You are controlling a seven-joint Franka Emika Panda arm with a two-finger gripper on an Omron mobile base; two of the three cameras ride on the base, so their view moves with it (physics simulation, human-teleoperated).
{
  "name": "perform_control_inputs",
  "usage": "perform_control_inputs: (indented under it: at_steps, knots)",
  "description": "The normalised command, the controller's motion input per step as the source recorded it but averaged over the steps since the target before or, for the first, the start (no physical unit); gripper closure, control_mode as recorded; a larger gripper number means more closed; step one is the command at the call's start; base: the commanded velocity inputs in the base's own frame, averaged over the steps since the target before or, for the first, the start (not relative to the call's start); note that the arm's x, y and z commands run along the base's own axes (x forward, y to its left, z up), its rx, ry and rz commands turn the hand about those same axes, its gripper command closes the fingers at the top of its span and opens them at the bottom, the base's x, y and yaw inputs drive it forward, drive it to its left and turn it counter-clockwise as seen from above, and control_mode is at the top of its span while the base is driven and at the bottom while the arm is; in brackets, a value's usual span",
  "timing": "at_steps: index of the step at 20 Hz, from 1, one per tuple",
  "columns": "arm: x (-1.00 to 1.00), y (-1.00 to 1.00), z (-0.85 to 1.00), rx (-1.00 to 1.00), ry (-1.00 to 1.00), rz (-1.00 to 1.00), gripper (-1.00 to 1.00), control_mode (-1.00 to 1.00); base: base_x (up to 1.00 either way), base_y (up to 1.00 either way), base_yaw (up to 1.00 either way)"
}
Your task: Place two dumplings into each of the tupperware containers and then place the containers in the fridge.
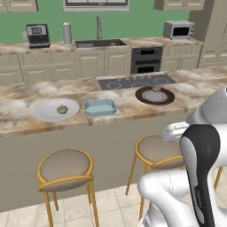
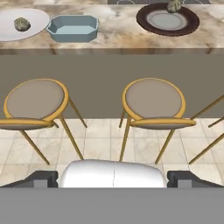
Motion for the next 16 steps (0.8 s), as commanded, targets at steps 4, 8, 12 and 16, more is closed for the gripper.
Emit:
perform_control_inputs:
  at_steps: [4, 8, 12, 16]
  knots:
    - [0.00, 0.00, 0.00, 0.00, 0.00, 0.00, -1.00, 1.00, 0.46, 0.18, -0.02]
    - [0.00, 0.00, 0.00, 0.00, 0.00, 0.00, -1.00, 1.00, 0.37, 0.22, 0.00]
    - [0.00, 0.00, 0.00, 0.00, 0.00, 0.00, -1.00, 1.00, 0.35, 0.27, 0.00]
    - [0.00, 0.00, 0.00, 0.00, 0.00, 0.00, -1.00, 1.00, 0.43, 0.27, 0.00]
